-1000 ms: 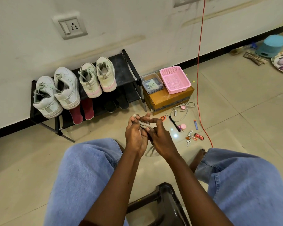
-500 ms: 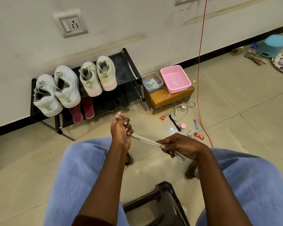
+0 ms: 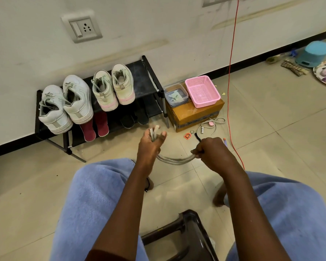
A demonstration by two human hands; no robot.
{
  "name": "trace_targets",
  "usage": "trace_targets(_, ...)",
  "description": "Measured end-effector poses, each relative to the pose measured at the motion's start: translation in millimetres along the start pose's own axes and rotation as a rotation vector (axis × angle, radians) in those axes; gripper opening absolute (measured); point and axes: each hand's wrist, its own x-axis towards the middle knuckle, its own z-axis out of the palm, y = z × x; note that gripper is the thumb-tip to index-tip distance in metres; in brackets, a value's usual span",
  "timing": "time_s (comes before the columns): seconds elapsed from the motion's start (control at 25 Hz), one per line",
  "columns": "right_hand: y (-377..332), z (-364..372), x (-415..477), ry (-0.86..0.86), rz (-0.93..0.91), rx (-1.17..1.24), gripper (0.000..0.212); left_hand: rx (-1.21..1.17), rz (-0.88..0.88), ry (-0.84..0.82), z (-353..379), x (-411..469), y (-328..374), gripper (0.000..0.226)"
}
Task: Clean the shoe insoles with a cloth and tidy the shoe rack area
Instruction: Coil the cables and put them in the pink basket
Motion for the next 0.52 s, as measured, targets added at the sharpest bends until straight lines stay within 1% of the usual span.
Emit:
trace_targets(0.08,-13,2,-1,-0.021,-0.087,-0.059,0.023,0.021,-0.004,-0.108,10,-8,-1,0.012)
trace_targets(0.16,-23,2,-5,-0.044,-0.148,-0.013,0.024,-0.041,-0.056,-0.172,20,-14,0,0.019)
trace_targets(0.24,-27,1,-8,-0.038,-0.18,0.066,0.023,-0.144,-0.123,-0.202,27,-19,2,0.023)
trace_targets(0.36,-27,4,-7,0.017,-0.124,0.159,0.021,-0.317,-0.198,-0.247,34,-27,4,0.024)
trace_targets(0.52,-28,12,-4,0.161,0.01,0.312,0.019,-0.484,-0.313,-0.199,41,-31,3,0.027)
